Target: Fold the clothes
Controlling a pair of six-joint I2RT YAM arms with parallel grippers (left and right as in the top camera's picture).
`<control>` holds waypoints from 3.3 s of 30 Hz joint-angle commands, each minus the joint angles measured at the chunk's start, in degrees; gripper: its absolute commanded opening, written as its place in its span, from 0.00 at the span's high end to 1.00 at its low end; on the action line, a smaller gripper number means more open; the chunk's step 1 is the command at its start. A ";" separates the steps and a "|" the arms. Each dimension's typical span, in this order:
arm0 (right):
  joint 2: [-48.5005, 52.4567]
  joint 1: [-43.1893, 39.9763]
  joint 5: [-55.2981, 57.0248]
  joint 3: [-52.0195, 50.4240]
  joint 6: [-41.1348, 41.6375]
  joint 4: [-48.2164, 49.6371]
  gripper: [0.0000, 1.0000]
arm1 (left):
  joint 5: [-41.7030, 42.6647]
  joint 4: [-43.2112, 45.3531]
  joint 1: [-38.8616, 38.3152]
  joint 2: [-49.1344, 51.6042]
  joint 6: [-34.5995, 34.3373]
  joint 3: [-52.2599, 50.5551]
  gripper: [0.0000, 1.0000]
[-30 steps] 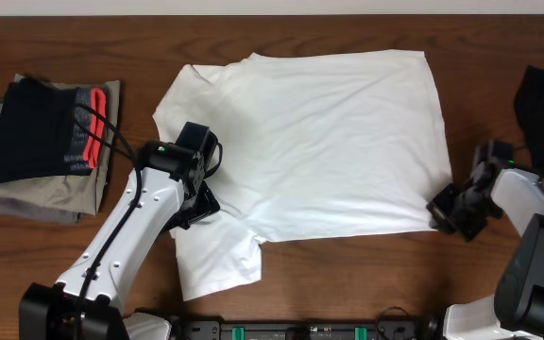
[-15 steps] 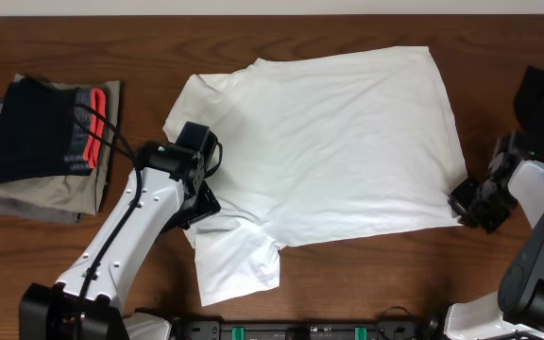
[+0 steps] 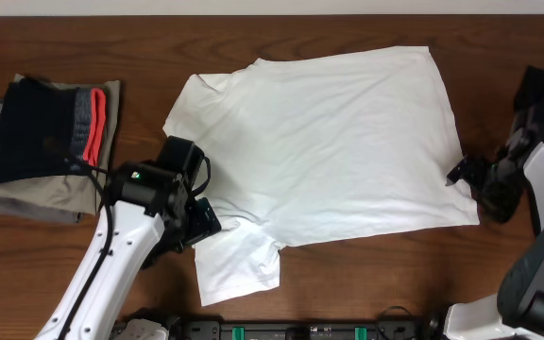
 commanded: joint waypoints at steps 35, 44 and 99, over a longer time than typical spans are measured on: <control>-8.11 -0.04 -1.79 1.88 -3.98 -0.17 0.01 | 15.82 19.74 0.13 2.86 -3.23 -24.57 0.17; -8.11 -0.04 -1.84 1.88 -3.93 -0.09 0.01 | 15.85 23.96 0.13 5.09 -3.04 -29.97 0.17; -7.02 -7.26 -1.40 -16.50 8.02 14.45 0.28 | 16.90 33.20 0.13 5.62 -3.04 -36.22 0.94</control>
